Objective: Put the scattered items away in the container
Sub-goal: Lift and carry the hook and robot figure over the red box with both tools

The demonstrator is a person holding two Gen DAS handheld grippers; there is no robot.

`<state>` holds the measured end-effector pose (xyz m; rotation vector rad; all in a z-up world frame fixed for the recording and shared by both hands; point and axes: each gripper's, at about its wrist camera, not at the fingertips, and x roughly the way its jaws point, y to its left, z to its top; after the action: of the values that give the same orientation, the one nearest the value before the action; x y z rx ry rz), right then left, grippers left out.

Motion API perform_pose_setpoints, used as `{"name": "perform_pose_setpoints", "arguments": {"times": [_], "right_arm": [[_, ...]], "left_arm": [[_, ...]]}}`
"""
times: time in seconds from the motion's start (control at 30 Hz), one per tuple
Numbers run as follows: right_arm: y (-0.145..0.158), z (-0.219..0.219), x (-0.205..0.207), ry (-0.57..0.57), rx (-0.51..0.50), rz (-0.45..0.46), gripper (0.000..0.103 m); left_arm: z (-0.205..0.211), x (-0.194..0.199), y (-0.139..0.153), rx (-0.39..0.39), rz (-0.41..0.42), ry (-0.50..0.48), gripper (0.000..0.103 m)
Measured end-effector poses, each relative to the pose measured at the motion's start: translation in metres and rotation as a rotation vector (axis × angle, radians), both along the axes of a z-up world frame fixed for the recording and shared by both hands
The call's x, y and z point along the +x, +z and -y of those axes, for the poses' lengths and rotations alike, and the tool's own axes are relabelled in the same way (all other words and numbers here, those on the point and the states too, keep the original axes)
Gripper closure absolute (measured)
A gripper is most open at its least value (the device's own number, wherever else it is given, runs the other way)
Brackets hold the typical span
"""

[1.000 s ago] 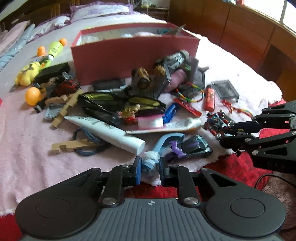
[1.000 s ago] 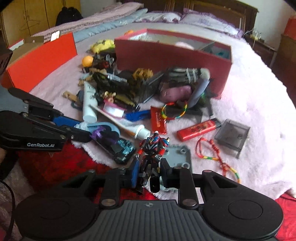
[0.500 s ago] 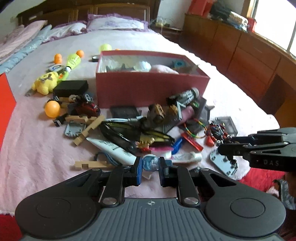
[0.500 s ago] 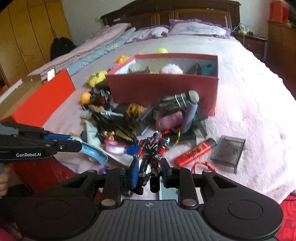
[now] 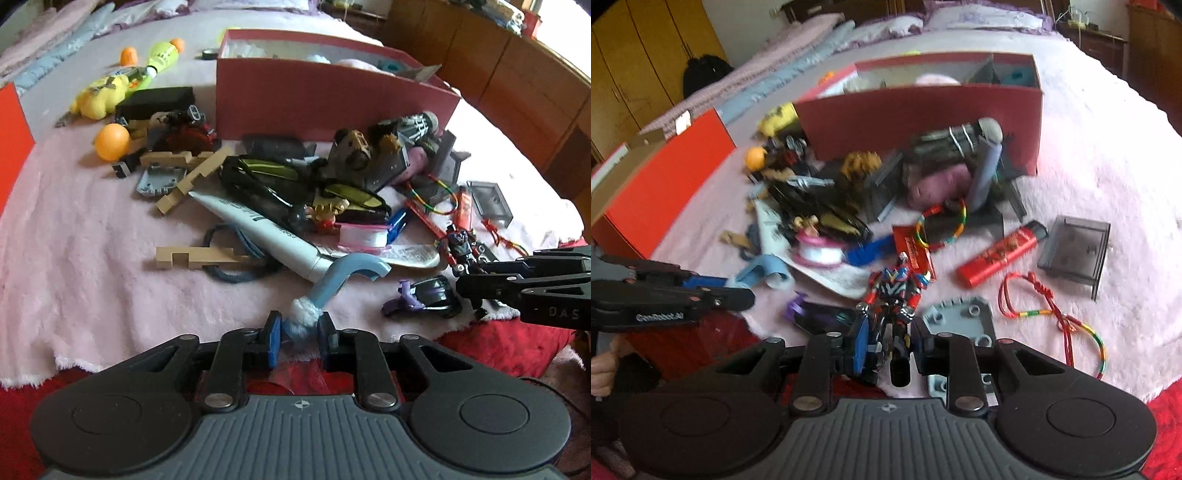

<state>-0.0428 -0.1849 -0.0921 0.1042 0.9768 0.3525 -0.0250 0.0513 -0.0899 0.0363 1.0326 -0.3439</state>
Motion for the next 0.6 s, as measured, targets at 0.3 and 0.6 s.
{"name": "perform_pose_setpoints", "arguments": {"times": [0.3,0.6], "right_arm": [[0.001,-0.013,-0.001,0.039,-0.088,0.020,0.073],[-0.010,-0.011,0.005,0.019,-0.085,0.000,0.071]], "left_arm": [[0.014,0.004,0.009,0.050,0.034,-0.096,0.054],[0.028,0.006,-0.002,0.097,0.032,-0.105,0.086]]}}
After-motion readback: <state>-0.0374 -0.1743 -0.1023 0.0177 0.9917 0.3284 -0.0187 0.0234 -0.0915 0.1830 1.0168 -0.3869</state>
